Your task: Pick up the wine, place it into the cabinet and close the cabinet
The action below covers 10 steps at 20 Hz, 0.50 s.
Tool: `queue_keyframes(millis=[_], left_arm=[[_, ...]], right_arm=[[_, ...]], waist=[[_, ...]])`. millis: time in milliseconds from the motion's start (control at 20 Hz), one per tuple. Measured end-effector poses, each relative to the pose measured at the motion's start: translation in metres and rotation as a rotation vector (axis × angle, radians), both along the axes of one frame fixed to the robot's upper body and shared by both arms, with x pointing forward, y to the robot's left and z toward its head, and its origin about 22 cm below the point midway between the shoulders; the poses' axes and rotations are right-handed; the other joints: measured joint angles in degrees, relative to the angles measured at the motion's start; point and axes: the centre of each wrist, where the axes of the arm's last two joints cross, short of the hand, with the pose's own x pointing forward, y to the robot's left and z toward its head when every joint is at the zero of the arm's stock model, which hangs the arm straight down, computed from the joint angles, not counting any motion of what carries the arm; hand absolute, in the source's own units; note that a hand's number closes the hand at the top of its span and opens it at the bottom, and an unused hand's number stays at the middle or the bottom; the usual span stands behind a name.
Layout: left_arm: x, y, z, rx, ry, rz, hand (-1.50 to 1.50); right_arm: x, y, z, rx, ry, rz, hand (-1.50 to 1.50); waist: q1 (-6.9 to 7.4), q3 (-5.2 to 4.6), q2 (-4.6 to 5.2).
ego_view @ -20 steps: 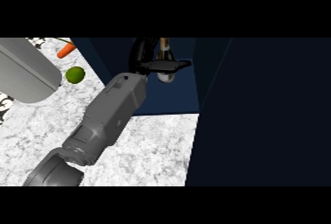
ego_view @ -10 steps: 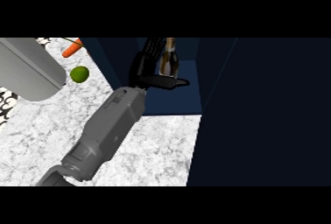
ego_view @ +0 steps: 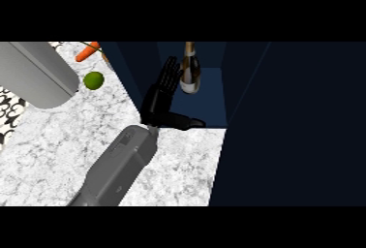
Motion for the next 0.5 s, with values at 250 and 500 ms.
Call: queue_keyframes(millis=[250,500], left_arm=[[-0.033,0.005,-0.008,-0.019,0.014,-0.005,-1.50],[-0.073,0.023,-0.019,-0.052,0.028,0.003,-1.50]], right_arm=[[-0.001,-0.002,-0.001,-0.005,-0.007,-0.010,-1.50],[-0.003,-0.003,-0.002,-0.016,-0.002,-0.008,-1.50]], waist=[[0.22,0.01,0.12],[0.01,-0.01,0.34]])
